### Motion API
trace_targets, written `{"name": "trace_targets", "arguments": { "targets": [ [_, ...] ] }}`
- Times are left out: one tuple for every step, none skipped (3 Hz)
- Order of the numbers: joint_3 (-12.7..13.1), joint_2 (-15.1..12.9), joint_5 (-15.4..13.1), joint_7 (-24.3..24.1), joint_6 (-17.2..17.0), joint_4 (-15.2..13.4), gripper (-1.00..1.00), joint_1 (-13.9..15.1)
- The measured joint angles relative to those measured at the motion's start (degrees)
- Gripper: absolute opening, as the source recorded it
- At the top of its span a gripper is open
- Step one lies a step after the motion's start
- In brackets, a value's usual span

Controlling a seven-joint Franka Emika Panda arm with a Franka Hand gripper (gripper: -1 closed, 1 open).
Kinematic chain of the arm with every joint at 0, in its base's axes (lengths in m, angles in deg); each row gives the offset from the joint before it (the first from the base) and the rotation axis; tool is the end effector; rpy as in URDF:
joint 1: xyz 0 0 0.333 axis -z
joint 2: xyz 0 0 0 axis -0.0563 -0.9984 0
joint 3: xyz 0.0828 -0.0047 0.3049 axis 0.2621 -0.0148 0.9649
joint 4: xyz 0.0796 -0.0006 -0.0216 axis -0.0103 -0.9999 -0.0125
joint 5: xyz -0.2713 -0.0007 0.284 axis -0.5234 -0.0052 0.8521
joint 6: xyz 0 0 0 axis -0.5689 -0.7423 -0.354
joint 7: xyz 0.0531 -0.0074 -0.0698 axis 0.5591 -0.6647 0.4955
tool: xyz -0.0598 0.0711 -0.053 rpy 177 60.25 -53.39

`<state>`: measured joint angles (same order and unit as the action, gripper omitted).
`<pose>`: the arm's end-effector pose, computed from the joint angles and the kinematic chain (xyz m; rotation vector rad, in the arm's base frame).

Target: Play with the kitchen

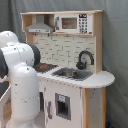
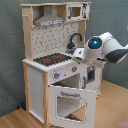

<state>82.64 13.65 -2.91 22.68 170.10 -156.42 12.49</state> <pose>0.2584 0.4635 0.4915 1.8574 1.4004 0.1793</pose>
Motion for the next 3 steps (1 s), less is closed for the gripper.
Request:
{"name": "trace_targets", "arguments": {
  "targets": [
    [2.6,2.3,-3.7,0.4,-5.0,0.7,1.00,-0.1],
    [5.4,4.3,-8.1,0.5,-9.5,0.8,1.00,-0.2],
    [7.8,5.8,-11.9,0.9,-12.8,0.8,1.00,-0.2]
  ]
}}
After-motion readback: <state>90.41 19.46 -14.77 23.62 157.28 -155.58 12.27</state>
